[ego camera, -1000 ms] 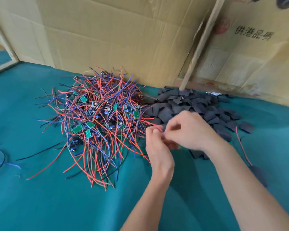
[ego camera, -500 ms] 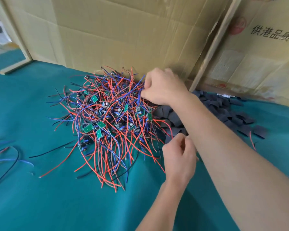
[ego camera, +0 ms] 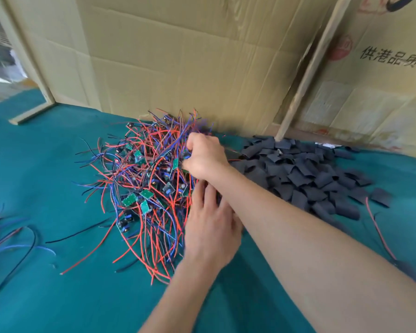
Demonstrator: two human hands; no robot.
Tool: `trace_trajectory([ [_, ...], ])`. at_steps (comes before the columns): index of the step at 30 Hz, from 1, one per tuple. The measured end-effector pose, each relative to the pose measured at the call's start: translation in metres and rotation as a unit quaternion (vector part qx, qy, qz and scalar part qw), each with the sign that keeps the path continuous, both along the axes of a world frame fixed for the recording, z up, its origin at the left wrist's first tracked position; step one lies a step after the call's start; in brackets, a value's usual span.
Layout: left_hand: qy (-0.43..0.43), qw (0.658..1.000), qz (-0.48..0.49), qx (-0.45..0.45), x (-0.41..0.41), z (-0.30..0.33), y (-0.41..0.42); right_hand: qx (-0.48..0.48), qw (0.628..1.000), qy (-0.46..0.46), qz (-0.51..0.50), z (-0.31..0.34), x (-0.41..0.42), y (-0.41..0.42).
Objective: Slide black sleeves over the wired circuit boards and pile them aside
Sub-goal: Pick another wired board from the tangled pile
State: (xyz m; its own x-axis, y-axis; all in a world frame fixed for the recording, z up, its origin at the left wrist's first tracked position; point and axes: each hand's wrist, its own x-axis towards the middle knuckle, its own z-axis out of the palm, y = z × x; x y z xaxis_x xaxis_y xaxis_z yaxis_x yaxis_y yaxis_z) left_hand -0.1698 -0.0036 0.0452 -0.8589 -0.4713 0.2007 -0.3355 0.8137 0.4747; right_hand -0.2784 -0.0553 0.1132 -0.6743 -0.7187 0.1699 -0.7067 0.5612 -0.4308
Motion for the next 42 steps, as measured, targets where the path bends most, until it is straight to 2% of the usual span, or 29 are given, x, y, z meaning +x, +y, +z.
trace_trajectory([
  [3, -0.001, 0.995, -0.013, -0.099, 0.001, -0.020, -0.026, -0.023, 0.999, -0.024, -0.006, 0.007, 0.000, -0.011],
  [10, 0.041, 0.989, -0.007, -0.144, -0.022, -0.021, -0.059, -0.066, 0.995, -0.065, -0.046, 0.041, -0.030, 0.000],
  [15, 0.045, 0.992, -0.001, -0.114, -0.028, -0.011, -0.062, -0.108, 0.988, -0.081, -0.069, 0.046, -0.042, 0.014],
  [17, 0.092, 0.994, 0.001, -0.066, -0.020, -0.007, -0.045, -0.101, 0.988, -0.093, -0.069, 0.049, -0.047, 0.018],
  [19, 0.178, 0.984, 0.021, -0.027, -0.010, -0.002, -0.022, -0.089, 0.990, -0.096, -0.059, 0.058, -0.050, 0.022],
  [21, 0.273, 0.959, 0.063, 0.036, -0.001, 0.004, -0.003, -0.111, 0.983, -0.136, -0.057, 0.070, -0.052, 0.025],
  [23, 0.354, 0.913, 0.104, 0.172, 0.006, 0.015, 0.013, -0.177, 0.962, -0.203, -0.055, 0.088, -0.053, 0.030],
  [26, 0.380, 0.823, 0.097, 0.411, 0.009, 0.028, 0.017, -0.275, 0.924, -0.259, -0.049, 0.118, -0.054, 0.043],
  [28, 0.386, 0.766, 0.102, 0.504, 0.012, 0.030, 0.009, -0.327, 0.884, -0.335, -0.004, 0.137, -0.056, 0.058],
  [30, 0.385, 0.735, 0.114, 0.546, 0.013, 0.031, -0.002, -0.342, 0.864, -0.368, 0.037, 0.146, -0.060, 0.075],
  [33, 0.358, 0.695, 0.100, 0.615, 0.005, 0.032, -0.005, -0.319, 0.870, -0.375, 0.033, 0.136, -0.061, 0.080],
  [36, 0.353, 0.680, 0.094, 0.636, -0.013, 0.031, 0.010, -0.231, 0.891, -0.389, 0.036, 0.105, -0.045, 0.059],
  [39, 0.355, 0.651, 0.153, 0.653, -0.022, 0.024, 0.028, -0.148, 0.912, -0.378, 0.057, 0.081, -0.022, 0.026],
  [40, 0.350, 0.652, 0.173, 0.650, -0.021, 0.021, 0.030, -0.149, 0.914, -0.373, 0.062, 0.079, -0.015, 0.015],
  [42, 0.336, 0.675, 0.186, 0.630, -0.019, 0.016, 0.028, -0.187, 0.908, -0.370, 0.065, 0.085, -0.006, -0.003],
])
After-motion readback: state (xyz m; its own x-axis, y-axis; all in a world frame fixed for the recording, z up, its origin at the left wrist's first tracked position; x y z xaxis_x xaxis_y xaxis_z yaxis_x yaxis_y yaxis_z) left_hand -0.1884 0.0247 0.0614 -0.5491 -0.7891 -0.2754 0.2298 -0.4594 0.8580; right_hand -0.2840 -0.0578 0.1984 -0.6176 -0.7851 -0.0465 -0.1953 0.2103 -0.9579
